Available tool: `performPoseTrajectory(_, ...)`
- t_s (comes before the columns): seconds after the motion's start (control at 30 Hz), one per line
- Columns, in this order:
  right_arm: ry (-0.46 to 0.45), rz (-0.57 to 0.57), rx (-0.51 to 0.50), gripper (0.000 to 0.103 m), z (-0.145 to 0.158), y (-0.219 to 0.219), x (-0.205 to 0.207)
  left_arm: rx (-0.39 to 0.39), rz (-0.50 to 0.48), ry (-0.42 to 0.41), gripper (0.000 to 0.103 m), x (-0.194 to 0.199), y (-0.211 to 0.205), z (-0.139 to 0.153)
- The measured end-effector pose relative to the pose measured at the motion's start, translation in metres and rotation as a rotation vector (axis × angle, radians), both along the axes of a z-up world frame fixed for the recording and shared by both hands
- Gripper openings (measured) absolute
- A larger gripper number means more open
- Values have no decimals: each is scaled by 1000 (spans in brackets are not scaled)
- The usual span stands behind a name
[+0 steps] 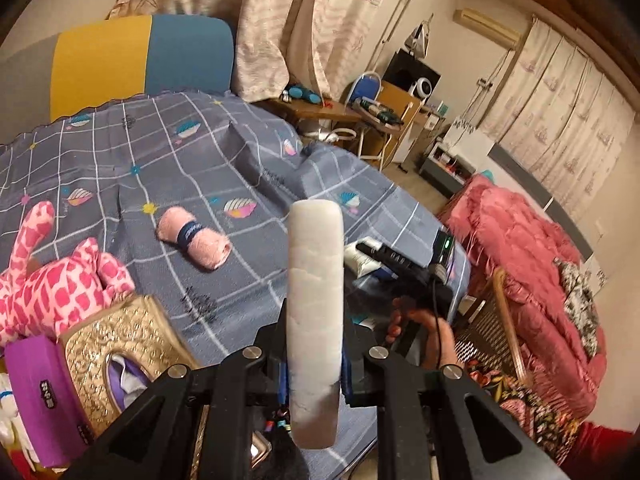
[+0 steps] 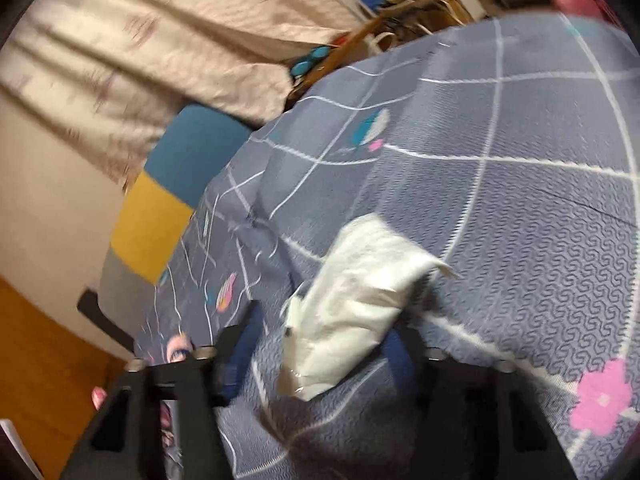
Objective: Organize soft objects
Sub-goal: 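Lift the foam block with the left tool while the right tool carries the packet toward the tray, then lower the foam block into the gold tray and open the left tool while the right tool holds the packet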
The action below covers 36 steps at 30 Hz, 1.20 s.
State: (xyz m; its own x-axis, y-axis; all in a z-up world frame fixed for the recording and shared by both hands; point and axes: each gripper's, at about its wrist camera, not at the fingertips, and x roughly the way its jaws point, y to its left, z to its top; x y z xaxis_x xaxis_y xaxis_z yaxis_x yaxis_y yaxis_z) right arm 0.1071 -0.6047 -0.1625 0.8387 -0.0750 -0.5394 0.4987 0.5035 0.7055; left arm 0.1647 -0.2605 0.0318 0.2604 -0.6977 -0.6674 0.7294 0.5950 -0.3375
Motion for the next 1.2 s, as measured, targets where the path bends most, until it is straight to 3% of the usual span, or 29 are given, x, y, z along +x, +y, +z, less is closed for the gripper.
performPoseTrajectory(0.03,10,-7,24,33,-3,-4,0,-12,4,0,20,0,0,3)
performPoseTrajectory(0.1,-3,-7,56,32,-7,-7,-3,-49,12,3,25,3,3,10)
performPoseTrajectory(0.23,-9,-7,58,31,-3,-6,-11,-79,17,5,25,7,5,18)
performPoseTrajectory(0.47,-34,-3,50,29,10,3,-27,-15,12,-20,23,-1,3,6)
performPoseTrajectory(0.53,-20,8,24,29,13,8,-31,31,-36,-9,38,-8,-9,-4)
performPoseTrajectory(0.7,-10,33,6,29,20,15,-47,201,-166,1,53,-34,-63,-45)
performPoseTrajectory(0.73,-13,38,4,29,22,16,-50,245,-188,-18,55,-38,-73,-52)
performPoseTrajectory(0.8,-25,51,-1,29,27,18,-58,417,-247,-113,57,-49,-102,-77)
performPoseTrajectory(0.93,-34,89,-11,29,34,23,-70,634,-298,-249,70,-55,-133,-111)
performPoseTrajectory(1.0,-33,102,-10,29,34,26,-74,695,-325,-270,70,-55,-141,-124)
performPoseTrajectory(1.1,-36,113,10,29,30,32,-78,724,-344,-233,70,-53,-145,-139)
performPoseTrajectory(1.17,-35,119,26,29,27,37,-79,744,-328,-212,59,-50,-144,-148)
performPoseTrajectory(1.2,-33,121,27,29,26,39,-79,744,-314,-198,59,-47,-141,-152)
